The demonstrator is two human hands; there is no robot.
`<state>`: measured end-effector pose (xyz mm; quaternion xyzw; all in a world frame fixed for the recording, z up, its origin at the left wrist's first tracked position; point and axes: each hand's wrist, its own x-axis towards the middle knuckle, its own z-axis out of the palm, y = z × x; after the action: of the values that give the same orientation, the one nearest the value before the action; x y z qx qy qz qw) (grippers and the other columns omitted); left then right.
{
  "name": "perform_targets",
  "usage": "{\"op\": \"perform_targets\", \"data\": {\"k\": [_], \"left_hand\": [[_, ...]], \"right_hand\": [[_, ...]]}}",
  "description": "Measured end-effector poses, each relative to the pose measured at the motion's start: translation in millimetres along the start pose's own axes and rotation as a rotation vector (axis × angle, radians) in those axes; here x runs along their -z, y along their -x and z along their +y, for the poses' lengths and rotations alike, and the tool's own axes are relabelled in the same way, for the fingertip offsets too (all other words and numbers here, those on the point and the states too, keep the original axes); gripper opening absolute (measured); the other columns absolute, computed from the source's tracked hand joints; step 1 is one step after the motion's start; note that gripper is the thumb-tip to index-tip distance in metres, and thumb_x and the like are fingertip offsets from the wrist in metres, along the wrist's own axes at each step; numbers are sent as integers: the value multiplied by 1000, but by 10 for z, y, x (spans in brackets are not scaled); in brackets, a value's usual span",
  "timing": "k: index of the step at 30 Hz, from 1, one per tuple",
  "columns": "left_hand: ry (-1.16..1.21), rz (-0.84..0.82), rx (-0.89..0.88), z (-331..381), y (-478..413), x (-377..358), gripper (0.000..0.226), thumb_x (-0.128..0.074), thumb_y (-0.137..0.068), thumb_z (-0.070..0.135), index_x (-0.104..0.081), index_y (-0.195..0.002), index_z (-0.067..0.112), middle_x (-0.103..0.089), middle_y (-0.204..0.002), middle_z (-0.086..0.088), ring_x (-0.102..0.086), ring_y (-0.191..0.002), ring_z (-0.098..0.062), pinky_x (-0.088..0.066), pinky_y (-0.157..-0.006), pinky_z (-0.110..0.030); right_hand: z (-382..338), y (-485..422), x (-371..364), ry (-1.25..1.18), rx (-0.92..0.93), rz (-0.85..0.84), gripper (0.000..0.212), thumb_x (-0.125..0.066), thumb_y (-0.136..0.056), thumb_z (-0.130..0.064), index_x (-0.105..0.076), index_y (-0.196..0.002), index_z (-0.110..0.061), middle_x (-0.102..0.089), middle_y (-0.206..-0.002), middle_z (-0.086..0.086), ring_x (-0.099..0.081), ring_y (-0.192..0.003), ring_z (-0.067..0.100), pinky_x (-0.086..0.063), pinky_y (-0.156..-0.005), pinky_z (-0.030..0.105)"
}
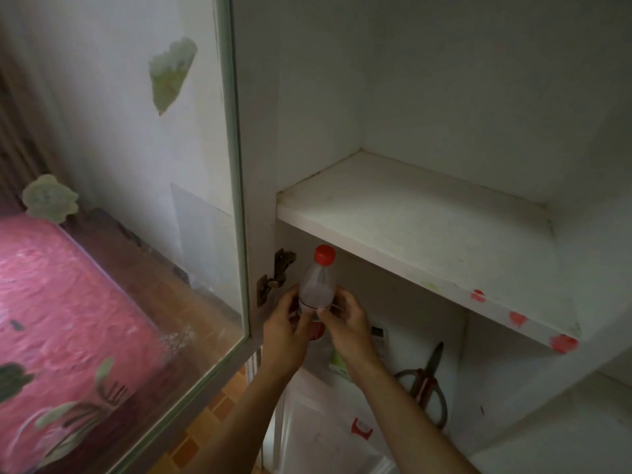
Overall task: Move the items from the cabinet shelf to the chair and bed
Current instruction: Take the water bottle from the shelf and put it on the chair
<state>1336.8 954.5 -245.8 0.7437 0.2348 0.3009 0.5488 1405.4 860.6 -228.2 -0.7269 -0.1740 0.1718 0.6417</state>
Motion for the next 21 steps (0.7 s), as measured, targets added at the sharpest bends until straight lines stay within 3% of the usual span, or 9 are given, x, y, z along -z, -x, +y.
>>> {"op": "perform_targets", "data": {"k": [9,15,21], "left_hand": [[36,-3,-64,58,124,134,36,-61,-97,26,-58,-132,22,-68,-116,11,-68,-102,0,-57,-85,-19],[41,5,-89,91,291,286,37,-63,-96,25,-57,-133,23,-66,-119,14,-67,-106,-1,-58,-88,-22],[-70,70,-133,234,528,402,46,-56,-92,49,-55,-134,30,-61,-124,11,-64,-109,-5,-59,-91,-33]], "right_hand": [[-56,186,-7,-17,57,2,40,-71,-93,-17,-58,-125,-39,-66,-129,-9,-62,-122,9,-56,-102,34],[-136,395,-21,18,93,-6,41,-70,-94,-19,-56,-121,-46,-65,-129,-11,-61,-121,5,-55,-90,21],[-187,555,46,7,148,-67,41,-73,-92,-22,-57,-125,-39,-65,-128,-10,-62,-119,7,-57,-89,24]]}}
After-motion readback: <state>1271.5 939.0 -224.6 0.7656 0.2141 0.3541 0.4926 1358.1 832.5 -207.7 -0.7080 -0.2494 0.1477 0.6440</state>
